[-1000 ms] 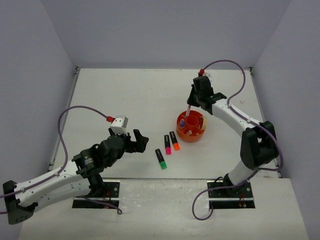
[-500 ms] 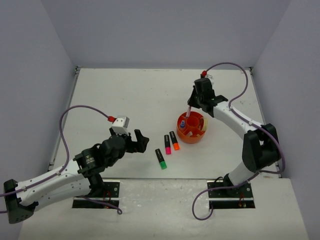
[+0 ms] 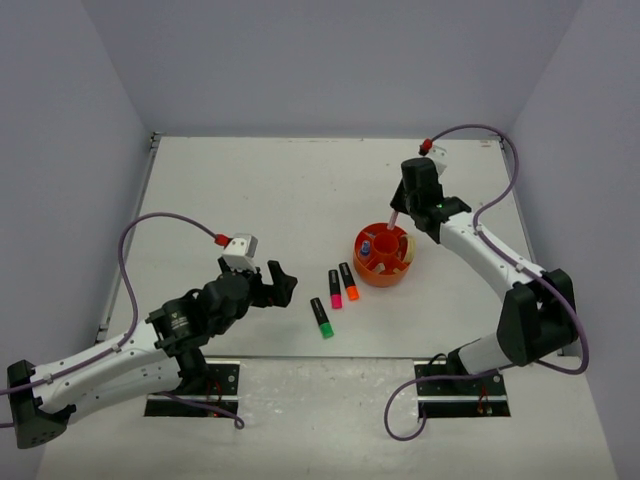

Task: Sort the stationery into containers
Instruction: Place the stationery in the storage box.

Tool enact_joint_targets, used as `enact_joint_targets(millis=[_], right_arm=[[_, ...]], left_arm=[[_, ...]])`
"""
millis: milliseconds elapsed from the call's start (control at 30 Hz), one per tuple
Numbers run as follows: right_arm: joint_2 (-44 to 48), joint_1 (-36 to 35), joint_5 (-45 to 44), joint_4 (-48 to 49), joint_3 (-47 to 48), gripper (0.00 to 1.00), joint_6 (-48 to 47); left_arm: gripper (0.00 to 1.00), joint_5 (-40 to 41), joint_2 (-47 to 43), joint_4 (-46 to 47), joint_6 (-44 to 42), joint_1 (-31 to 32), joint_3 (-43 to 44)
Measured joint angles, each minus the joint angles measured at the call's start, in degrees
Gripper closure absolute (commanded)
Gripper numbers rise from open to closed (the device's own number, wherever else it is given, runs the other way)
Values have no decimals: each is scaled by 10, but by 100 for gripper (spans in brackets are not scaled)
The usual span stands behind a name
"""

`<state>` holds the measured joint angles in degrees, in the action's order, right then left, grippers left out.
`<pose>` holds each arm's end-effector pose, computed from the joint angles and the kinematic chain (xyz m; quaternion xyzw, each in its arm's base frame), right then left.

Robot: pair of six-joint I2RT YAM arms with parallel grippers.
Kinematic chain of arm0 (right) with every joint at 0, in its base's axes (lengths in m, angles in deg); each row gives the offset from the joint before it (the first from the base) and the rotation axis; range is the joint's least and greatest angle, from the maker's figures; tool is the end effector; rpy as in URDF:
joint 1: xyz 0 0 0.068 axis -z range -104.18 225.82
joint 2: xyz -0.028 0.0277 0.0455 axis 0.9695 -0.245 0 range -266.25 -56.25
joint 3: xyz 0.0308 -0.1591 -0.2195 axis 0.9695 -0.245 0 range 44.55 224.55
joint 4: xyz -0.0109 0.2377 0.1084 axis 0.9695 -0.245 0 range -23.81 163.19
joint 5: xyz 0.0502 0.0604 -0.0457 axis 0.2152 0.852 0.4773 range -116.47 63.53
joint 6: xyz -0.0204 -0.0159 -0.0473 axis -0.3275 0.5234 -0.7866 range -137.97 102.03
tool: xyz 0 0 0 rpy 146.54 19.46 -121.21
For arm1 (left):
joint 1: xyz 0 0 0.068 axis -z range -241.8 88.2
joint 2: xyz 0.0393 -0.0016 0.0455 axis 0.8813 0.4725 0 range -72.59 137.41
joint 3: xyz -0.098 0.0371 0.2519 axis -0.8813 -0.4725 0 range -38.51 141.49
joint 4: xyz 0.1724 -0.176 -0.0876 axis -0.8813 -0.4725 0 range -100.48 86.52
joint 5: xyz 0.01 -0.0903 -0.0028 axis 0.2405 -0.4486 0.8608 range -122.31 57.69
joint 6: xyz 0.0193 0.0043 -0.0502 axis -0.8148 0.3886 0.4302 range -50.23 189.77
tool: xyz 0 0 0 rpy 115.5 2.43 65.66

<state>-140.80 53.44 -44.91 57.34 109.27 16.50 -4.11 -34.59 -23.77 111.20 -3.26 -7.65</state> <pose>0.3124 0.1165 0.2867 0.1652 0.8657 0.0891 0.4641 0.0958 -0.1244 0.2566 -0.0018 0.8384 -0.2519 0.4833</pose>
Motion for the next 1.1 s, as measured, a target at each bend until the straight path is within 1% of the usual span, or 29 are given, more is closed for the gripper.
enact_joint_targets(millis=[233,567,700,767,800,933,1067,1100], right_arm=[[-33,9,-44,0,-5,100,0],[-62,11,-56,8,-14,100,0],[-62,11,-58,24,-36,93,0],[-61,11,-57,30,-41,87,0],[-61,11,-57,32,-42,79,0],[-60,11,-56,41,-49,77,0],[-59,11,-52,44,-57,72,0],[-58,11,-50,43,-59,69,0]], left_arm=[[0,-3,0,0,0,0,-1],[0,-3,2,0,0,0,-1],[0,-4,7,1,0,0,-1],[0,-4,12,4,0,0,-1],[0,-4,15,6,0,0,-2],[0,-7,21,14,0,0,-6],[0,-8,23,16,0,0,-8],[0,-8,22,17,0,0,-8]])
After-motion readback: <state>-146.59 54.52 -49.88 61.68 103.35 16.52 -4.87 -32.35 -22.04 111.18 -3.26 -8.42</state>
